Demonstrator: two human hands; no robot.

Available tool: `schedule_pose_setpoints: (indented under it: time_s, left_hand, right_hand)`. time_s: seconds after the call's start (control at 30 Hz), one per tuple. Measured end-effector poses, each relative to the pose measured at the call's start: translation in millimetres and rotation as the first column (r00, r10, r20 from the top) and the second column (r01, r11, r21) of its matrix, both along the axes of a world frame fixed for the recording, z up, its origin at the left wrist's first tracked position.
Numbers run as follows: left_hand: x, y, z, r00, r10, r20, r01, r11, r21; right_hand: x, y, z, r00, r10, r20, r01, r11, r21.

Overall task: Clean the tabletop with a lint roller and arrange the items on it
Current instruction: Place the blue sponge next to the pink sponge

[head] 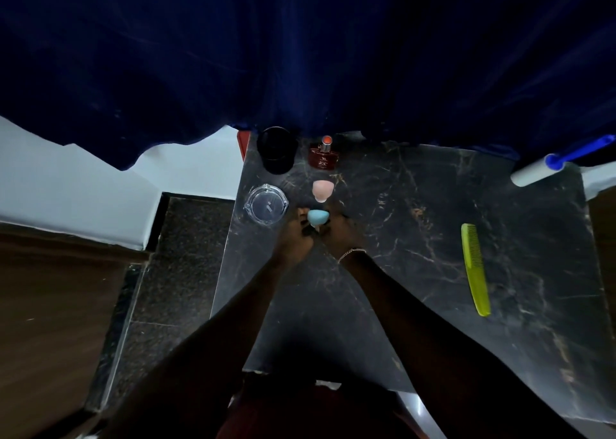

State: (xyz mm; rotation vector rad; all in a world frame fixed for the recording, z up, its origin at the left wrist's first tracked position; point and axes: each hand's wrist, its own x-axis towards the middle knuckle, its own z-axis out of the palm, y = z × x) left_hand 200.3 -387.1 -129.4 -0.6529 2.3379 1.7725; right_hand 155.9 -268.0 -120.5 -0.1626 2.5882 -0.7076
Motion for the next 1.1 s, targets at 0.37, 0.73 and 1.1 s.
schedule_pose_setpoints:
  time_s: [0.37, 0.73, 1.1]
  left_hand:
    - [2.6, -3.3, 4.5, 0.997, -0.083, -0.008, 0.083, 0.996, -0.017]
    - [17.5, -5.7, 2.6, 0.991, -0.010, 0.131, 0.002, 0.998, 0.064]
    - [72.0, 33.7, 8.5, 0.993, -0.092, 0.074, 0.113, 0.926, -0.360]
  right_hand:
    - [0.9, -0.2, -3.5, 0.999, -0.013, 0.038, 0.015, 0.999, -0.039]
    - [2.5, 1.6, 2.3, 0.998, -0.005, 0.068, 0.012, 0.995, -0.095]
    - [38.2, 76.9, 8.1, 0.985, 0.135, -0.104, -0.132, 0.990, 0.041]
